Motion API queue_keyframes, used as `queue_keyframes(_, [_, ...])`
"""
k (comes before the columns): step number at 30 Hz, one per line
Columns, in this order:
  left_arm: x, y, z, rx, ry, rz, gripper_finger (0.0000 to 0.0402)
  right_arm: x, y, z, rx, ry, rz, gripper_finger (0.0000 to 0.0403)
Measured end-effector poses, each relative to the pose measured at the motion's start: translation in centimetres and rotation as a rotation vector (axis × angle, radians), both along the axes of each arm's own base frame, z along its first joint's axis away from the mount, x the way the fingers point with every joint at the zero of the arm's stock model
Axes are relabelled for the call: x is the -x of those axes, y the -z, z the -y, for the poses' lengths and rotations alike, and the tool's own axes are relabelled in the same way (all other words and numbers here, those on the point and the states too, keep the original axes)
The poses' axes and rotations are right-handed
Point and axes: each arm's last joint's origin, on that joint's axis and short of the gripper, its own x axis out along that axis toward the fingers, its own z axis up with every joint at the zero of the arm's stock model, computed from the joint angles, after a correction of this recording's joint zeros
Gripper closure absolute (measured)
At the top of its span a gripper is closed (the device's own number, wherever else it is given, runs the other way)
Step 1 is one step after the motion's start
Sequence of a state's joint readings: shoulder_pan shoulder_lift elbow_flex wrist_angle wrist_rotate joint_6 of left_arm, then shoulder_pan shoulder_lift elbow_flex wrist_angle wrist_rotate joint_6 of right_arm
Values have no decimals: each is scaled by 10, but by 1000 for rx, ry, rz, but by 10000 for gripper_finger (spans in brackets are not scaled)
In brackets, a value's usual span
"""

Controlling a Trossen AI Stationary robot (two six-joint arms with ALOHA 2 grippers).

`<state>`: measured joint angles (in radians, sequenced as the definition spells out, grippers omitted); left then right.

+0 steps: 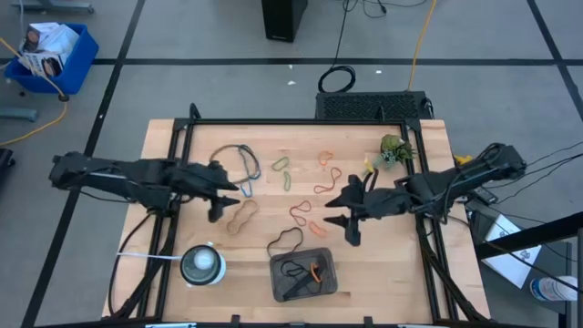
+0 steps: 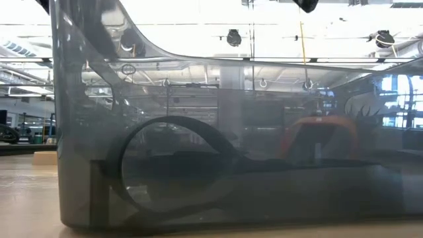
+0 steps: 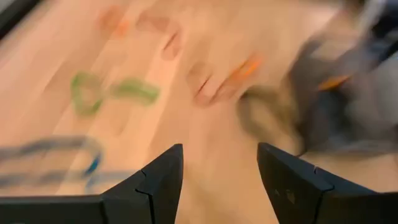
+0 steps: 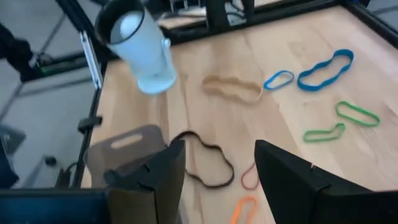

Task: Pick and place rubber bands into bin
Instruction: Put the light brown rubber band into the bin

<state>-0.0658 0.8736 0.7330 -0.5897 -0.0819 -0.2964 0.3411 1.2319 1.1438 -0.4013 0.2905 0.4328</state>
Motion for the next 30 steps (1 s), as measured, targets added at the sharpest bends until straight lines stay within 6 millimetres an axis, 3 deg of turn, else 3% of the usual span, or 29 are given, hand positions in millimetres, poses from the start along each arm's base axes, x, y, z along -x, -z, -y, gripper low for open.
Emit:
queue_keyframes(5, [-19, 35, -2, -38, -125, -268, 190, 5, 18, 13, -39, 42, 84, 214])
queue_keyframes(11, [-39, 68, -2, 70, -249, -456, 190, 11, 37, 21, -122, 21, 91, 217])
queue_keyframes(15, [-48, 89, -3, 88, -312, -554, 190, 12, 39, 22, -135, 7, 104, 214])
queue_keyframes(22, [-57, 113, -6, 140, -378, -663, 190, 10, 35, 22, -120, -6, 145, 217])
queue_keyframes(30, [-60, 122, -7, 224, -375, -716, 190, 11, 35, 22, -115, -8, 141, 216])
